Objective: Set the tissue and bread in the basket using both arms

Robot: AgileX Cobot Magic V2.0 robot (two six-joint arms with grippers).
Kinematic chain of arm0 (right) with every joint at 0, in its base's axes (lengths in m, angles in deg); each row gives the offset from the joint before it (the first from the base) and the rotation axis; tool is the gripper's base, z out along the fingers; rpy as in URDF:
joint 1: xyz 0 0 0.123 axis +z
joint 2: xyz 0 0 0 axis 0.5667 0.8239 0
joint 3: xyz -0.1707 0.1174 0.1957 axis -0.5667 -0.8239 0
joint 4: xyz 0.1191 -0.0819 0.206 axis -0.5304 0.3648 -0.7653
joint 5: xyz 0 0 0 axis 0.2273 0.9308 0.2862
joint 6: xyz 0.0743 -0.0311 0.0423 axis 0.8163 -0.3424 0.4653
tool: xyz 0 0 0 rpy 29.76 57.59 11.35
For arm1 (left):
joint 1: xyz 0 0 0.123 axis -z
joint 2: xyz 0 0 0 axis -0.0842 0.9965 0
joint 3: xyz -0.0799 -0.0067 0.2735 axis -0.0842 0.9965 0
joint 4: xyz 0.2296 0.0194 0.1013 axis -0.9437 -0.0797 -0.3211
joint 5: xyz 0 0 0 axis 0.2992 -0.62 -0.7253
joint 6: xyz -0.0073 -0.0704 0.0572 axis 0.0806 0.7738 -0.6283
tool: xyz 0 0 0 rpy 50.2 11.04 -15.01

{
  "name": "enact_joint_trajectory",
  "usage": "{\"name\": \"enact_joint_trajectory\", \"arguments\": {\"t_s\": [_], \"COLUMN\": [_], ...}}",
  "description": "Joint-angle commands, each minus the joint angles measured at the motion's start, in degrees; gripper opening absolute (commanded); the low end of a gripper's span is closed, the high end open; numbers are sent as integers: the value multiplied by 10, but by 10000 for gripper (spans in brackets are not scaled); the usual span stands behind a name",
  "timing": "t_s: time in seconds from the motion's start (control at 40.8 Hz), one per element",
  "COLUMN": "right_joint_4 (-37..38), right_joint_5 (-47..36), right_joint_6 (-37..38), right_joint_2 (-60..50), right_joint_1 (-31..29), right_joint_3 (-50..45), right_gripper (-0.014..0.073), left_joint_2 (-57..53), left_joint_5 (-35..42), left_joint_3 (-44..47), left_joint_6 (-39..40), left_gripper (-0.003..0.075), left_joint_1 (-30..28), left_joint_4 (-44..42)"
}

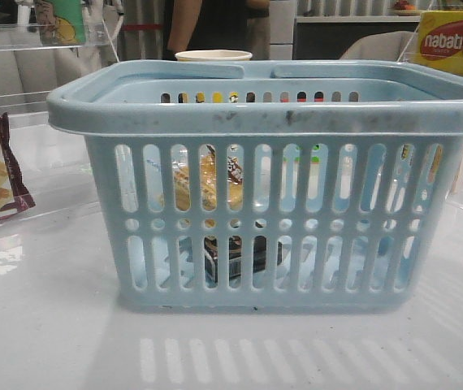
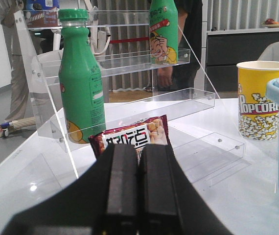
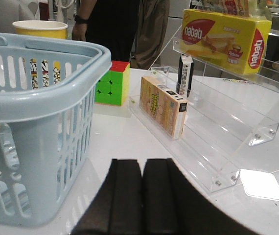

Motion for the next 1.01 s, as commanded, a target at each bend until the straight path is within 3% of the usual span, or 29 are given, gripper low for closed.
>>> {"name": "enact_joint_trajectory", "arguments": {"t_s": [0.0,0.981], "right_joint_4": [0,-43], "right_joint_5": [-63,-75], "right_joint_6": [1,7], "right_joint_2": [-16,-15], "right_joint_1": [-11,-44], "right_joint_3": [-5,-7], "right_gripper": [57,57], "left_joint_2": [-10,-9], "left_joint_5": [49,49], "left_joint_3": [0,0], "left_joint_6": [5,5], "left_gripper": [92,92], "left_joint_1": [-2,-2], "left_joint_4": [5,5]}}
